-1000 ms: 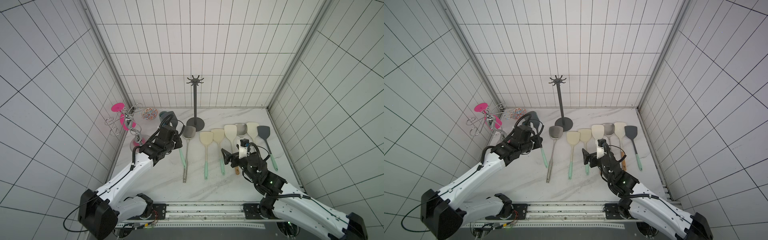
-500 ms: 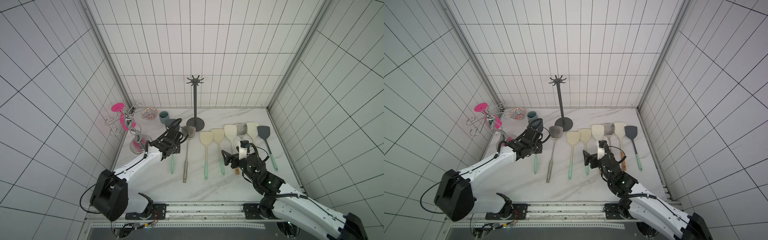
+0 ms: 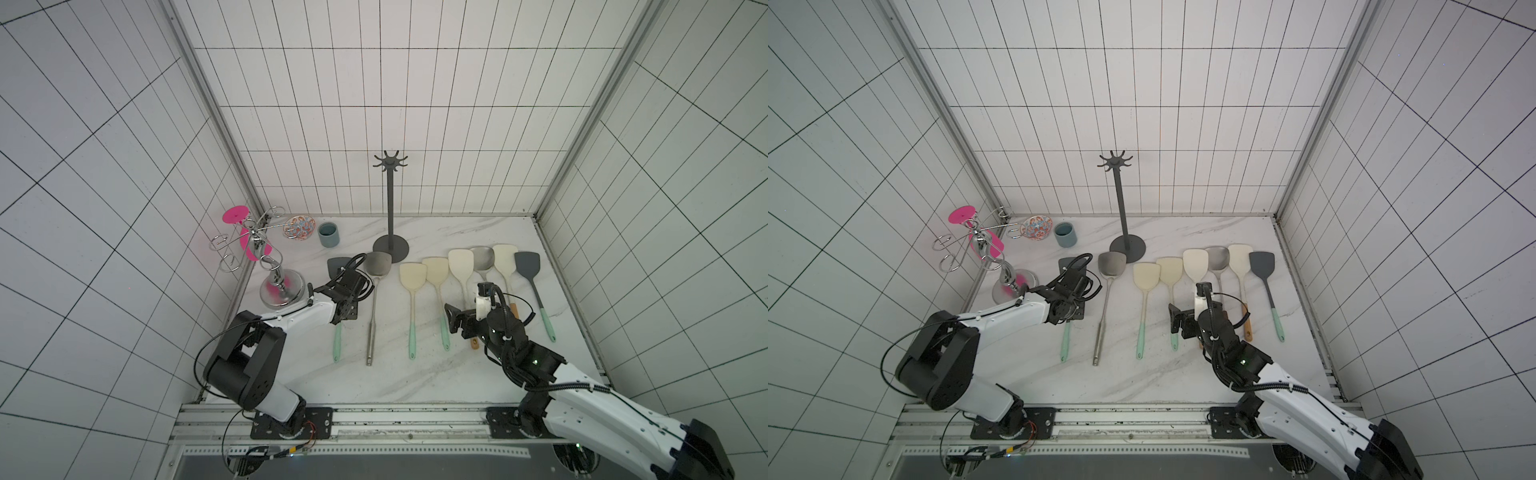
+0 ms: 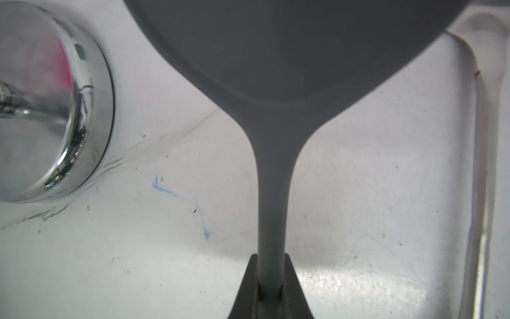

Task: Take the spatula off the kitchen utensil rack
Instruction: Place the spatula at the center of the board.

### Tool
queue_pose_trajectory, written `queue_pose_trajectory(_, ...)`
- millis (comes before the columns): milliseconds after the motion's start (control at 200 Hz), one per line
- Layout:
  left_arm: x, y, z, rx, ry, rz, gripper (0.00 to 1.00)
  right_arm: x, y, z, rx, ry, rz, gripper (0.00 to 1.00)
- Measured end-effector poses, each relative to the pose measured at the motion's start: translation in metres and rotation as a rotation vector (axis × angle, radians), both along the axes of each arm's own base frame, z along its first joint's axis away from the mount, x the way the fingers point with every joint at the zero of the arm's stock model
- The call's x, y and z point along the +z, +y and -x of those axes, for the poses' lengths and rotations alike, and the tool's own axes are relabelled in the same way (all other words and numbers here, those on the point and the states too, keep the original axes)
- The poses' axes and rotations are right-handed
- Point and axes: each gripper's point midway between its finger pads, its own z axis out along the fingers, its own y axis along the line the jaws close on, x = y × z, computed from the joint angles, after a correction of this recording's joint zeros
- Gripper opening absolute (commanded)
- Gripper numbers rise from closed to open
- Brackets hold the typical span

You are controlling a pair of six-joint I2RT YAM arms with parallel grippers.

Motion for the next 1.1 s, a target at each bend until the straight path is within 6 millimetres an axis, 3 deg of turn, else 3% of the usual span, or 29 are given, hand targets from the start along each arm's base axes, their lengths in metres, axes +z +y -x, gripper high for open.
queue_pose_trajectory(465, -0.021, -0.002, -0.008, -0.021, 0.123, -0.074, 0.00, 0.007, -0.001, -0.002, -0.009, -0.042, -0.024, 0.99)
queue_pose_trajectory(680, -0.021, 0.000, -0.012, -0.014, 0.132, -0.075, 0.06, 0.009, 0.000, -0.003, -0.008, -0.051, -0.030, 0.99)
queue_pose_trajectory(850, -0.021, 0.000, -0.014, -0.020, 0.137, -0.081, 0.19, 0.010, 0.000, -0.003, -0.007, -0.053, -0.031, 0.99)
queue_pose_trajectory(1100, -0.020, 0.000, -0.022, -0.013, 0.114, -0.075, 0.21, 0.010, 0.000, -0.003, -0.007, -0.054, -0.033, 0.99)
